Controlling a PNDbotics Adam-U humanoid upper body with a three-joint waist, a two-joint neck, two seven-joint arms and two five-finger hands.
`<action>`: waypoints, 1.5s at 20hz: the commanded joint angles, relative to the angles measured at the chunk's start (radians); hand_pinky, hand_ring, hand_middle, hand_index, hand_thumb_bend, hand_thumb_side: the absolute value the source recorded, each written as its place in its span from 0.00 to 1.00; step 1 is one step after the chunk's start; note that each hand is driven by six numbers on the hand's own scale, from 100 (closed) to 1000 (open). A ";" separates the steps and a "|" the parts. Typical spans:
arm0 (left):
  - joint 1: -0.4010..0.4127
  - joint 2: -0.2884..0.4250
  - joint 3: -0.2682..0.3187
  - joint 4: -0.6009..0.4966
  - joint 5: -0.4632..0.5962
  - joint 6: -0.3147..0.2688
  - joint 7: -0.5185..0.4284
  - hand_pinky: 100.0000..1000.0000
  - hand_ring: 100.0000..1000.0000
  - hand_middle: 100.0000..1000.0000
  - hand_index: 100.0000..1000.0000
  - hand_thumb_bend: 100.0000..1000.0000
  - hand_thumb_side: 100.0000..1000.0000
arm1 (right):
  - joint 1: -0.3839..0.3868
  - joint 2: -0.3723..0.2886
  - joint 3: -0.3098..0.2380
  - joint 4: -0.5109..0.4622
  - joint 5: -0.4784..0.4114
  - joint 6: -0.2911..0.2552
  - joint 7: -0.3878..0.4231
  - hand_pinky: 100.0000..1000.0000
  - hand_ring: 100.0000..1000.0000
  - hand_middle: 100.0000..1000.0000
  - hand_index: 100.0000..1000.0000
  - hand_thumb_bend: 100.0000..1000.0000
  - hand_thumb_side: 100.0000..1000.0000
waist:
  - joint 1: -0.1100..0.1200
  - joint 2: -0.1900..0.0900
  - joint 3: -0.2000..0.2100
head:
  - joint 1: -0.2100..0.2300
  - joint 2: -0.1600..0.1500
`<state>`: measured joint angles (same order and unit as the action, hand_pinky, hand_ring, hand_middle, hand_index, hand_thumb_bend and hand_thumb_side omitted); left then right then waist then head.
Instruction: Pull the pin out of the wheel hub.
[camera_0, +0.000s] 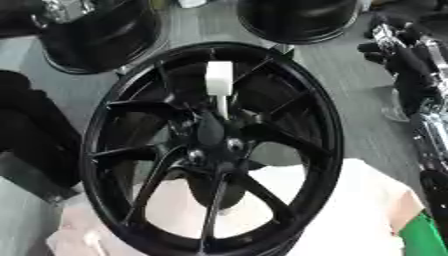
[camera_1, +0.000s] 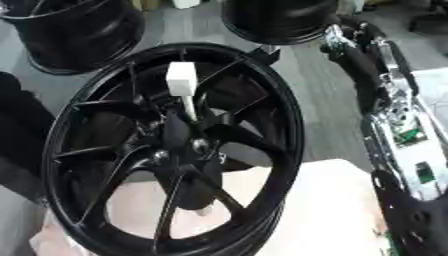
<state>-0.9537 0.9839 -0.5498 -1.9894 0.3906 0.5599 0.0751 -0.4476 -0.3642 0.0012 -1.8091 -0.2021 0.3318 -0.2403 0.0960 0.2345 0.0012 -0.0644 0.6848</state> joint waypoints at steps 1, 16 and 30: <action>-0.061 -0.001 -0.068 -0.011 0.034 0.048 -0.050 0.87 0.87 0.83 0.87 0.60 0.56 | -0.008 -0.028 0.000 -0.006 0.008 0.001 0.005 0.80 0.66 0.63 0.81 0.09 0.41 | -0.003 -0.028 0.005 | 0.004 -0.001; -0.288 -0.198 -0.230 0.205 -0.071 0.187 -0.300 0.90 0.88 0.84 0.88 0.72 0.36 | 0.012 -0.035 -0.005 0.003 0.007 0.002 0.002 0.80 0.66 0.63 0.81 0.09 0.42 | -0.014 -0.036 0.029 | 0.004 0.023; -0.376 -0.337 -0.237 0.491 -0.267 0.051 -0.521 0.92 0.89 0.83 0.86 0.72 0.18 | 0.010 -0.027 0.001 0.006 0.006 0.004 0.010 0.80 0.66 0.63 0.81 0.10 0.42 | -0.019 -0.041 0.021 | 0.024 0.020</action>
<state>-1.3037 0.6414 -0.7983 -1.5156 0.1450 0.6254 -0.4261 -0.4230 -0.3752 0.0023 -1.7966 -0.1982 0.3375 -0.2331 0.0836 0.2179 0.0226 -0.0446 0.7060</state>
